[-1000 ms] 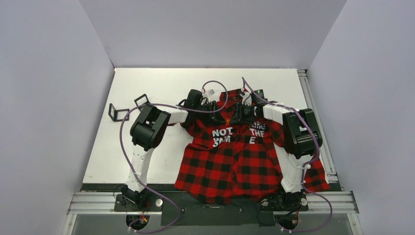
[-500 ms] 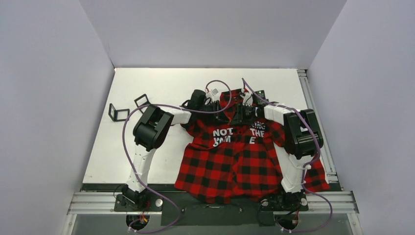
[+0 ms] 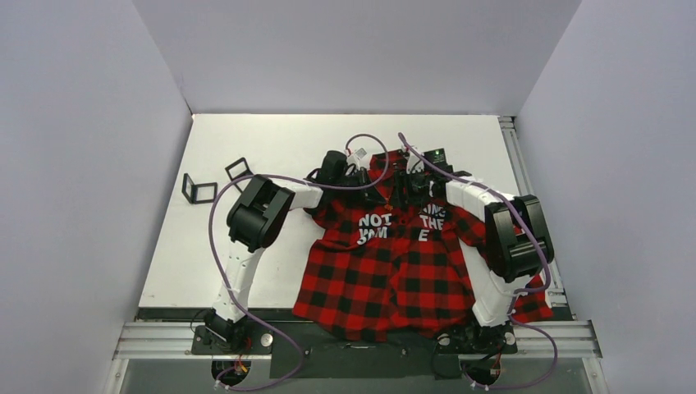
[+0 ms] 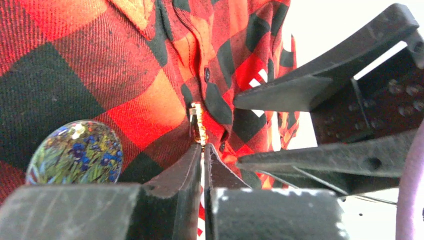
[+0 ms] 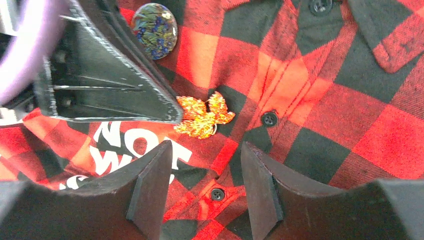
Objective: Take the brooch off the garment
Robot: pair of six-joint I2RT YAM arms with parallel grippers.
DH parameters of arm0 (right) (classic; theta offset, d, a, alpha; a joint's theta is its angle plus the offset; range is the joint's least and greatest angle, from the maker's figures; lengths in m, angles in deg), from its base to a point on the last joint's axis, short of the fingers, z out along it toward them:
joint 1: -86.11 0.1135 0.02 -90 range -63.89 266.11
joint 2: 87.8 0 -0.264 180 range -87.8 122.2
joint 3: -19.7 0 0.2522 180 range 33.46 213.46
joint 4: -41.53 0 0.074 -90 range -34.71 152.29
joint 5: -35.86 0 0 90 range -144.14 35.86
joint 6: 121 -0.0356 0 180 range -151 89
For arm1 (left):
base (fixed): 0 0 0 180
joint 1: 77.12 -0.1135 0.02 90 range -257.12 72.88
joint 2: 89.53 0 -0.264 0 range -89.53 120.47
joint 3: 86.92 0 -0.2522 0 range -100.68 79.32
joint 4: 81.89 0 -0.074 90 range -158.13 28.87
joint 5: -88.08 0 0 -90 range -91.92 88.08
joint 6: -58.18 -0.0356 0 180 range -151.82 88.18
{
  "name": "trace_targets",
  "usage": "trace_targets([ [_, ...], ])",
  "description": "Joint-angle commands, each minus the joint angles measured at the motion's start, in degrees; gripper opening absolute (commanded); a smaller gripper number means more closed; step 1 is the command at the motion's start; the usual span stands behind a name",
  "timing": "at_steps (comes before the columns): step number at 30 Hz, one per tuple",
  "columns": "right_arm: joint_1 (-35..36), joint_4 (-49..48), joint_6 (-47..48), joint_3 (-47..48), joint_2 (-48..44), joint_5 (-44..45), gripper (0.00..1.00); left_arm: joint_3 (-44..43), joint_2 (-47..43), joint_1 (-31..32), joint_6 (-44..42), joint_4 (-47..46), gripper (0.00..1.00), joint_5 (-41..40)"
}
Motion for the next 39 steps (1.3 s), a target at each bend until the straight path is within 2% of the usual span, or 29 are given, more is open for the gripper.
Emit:
trace_targets([
  [1,3.9,-3.5,5.1,0.1,-3.8,6.7,0.49,-2.3,1.3,-0.4,4.8,-5.6,0.00,2.1],
  [5,7.4,-3.2,6.0,0.5,-4.2,13.7,0.49,-0.8,1.4,-0.9,8.6,-8.9,0.00,2.5],
  [9,7.7,-2.2,4.2,1.4,-3.8,15.2,0.50,0.7,0.4,-1.0,8.4,-10.5,0.00,2.4],
  [16,-0.2,-3.5,-5.2,0.7,-3.7,0.7,0.55,2.5,-0.5,-1.9,8.1,-13.6,0.00,5.2],
  [19,-1.9,-3.7,-7.3,1.4,-1.7,-3.1,0.60,3.7,-0.3,-2.0,10.3,-18.3,0.00,6.2],
  [24,-2.7,-6.1,-12.6,2.6,2.6,-12.8,0.59,4.7,0.4,-1.9,13.2,-23.8,0.00,7.6],
  [34,-2.9,-14.9,-20.0,3.0,7.7,-18.1,0.54,5.6,0.7,-1.9,15.8,-28.5,0.00,9.3],
  [39,-3.0,-17.2,-22.0,2.1,7.8,-20.4,0.50,5.5,1.3,-2.0,15.1,-27.0,0.01,8.7],
])
